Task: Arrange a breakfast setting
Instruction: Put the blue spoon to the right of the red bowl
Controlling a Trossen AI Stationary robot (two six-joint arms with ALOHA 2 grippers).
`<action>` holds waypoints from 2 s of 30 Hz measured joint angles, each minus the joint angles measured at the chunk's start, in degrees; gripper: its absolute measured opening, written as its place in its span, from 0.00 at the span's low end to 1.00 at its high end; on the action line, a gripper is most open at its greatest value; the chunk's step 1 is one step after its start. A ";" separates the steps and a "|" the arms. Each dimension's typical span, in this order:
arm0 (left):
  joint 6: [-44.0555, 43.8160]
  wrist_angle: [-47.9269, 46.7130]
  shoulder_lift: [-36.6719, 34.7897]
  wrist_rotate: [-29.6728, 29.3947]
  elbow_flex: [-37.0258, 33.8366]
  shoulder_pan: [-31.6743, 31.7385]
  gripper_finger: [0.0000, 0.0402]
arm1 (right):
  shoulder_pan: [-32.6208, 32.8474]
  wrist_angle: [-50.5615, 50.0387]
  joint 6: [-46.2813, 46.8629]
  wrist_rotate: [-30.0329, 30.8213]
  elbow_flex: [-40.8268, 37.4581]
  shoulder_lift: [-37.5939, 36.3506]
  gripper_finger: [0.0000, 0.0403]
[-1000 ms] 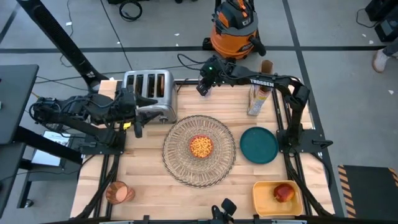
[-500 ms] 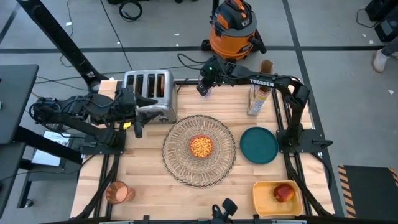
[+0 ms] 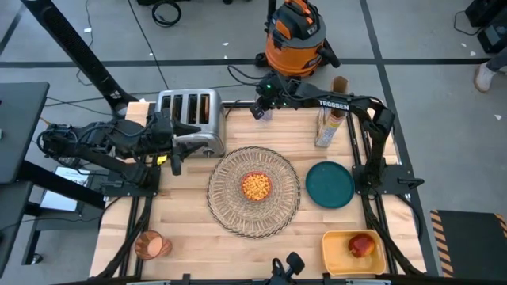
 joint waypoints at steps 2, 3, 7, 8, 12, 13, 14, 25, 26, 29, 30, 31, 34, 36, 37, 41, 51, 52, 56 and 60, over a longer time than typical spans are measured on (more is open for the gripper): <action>0.00 0.01 0.00 0.00 0.00 -0.01 0.54 | 0.00 -0.02 1.11 0.11 0.01 -0.02 0.03; 0.00 0.01 0.00 0.00 0.00 -0.02 0.54 | 0.00 -0.20 1.67 0.11 0.15 -0.02 0.03; -0.02 0.01 0.00 0.00 0.00 -0.01 0.54 | -0.06 -0.34 4.51 0.11 1.86 -0.02 0.03; -0.02 0.00 0.00 0.00 0.00 -0.02 0.54 | -0.13 -0.40 5.22 0.11 2.50 -0.02 0.03; -0.02 0.01 0.00 0.00 0.00 -0.02 0.54 | -0.54 -1.94 7.74 0.11 5.82 -0.03 0.03; -0.02 -0.01 0.00 0.00 0.00 -0.02 0.54 | -0.66 -2.42 8.26 0.11 6.75 -0.07 0.03; -0.02 -0.01 0.00 0.00 0.00 -0.02 0.54 | -0.74 -3.17 8.81 0.11 7.70 -0.07 0.03; 0.29 -1.92 0.47 -0.04 0.02 -0.02 0.54 | 2.59 -17.52 5.85 0.72 26.56 -0.26 0.03; 0.28 -2.28 0.74 -0.04 0.02 -0.02 0.54 | 3.82 -18.93 5.14 1.18 28.68 -0.43 0.03; 0.13 -3.33 1.80 -0.04 0.04 -0.37 0.54 | 7.67 -23.80 5.02 1.99 34.27 -0.90 0.03; 0.26 -3.20 1.98 -0.03 0.07 -0.54 0.54 | 8.96 -25.67 5.47 2.39 35.96 -1.14 0.03; 0.45 -3.75 2.20 -0.04 0.04 -0.89 0.54 | 10.45 -28.08 6.33 2.81 37.48 -1.30 0.03; 1.46 -4.01 3.02 -0.60 0.04 -1.76 0.54 | 15.14 -35.33 10.53 3.56 41.54 -1.91 0.03; 2.04 -4.51 3.08 -1.27 0.04 -2.44 0.54 | 18.38 -40.14 14.34 3.46 42.93 -2.47 0.03; 2.28 -4.58 3.03 -1.87 0.04 -2.84 0.54 | 19.87 -42.38 16.68 3.38 43.18 -2.78 0.03; 3.90 -6.79 3.02 -5.10 0.04 -3.82 0.54 | 25.90 -51.22 28.50 2.92 43.20 -3.96 0.03; 11.25 -8.83 3.02 -14.12 0.04 -3.89 0.54 | 37.87 -57.88 56.17 -1.08 43.19 -3.80 0.03; 12.32 -8.96 3.02 -14.97 0.04 -3.87 0.54 | 38.27 -57.92 57.80 -1.66 43.13 -3.80 0.03; 15.44 -9.14 3.00 -19.16 0.04 -3.87 0.54 | 38.72 -58.59 64.55 -4.26 41.23 -3.80 0.03; 18.49 -9.19 2.99 -19.80 0.04 -3.87 0.54 | 38.69 -58.76 70.95 -8.32 36.00 -3.74 0.03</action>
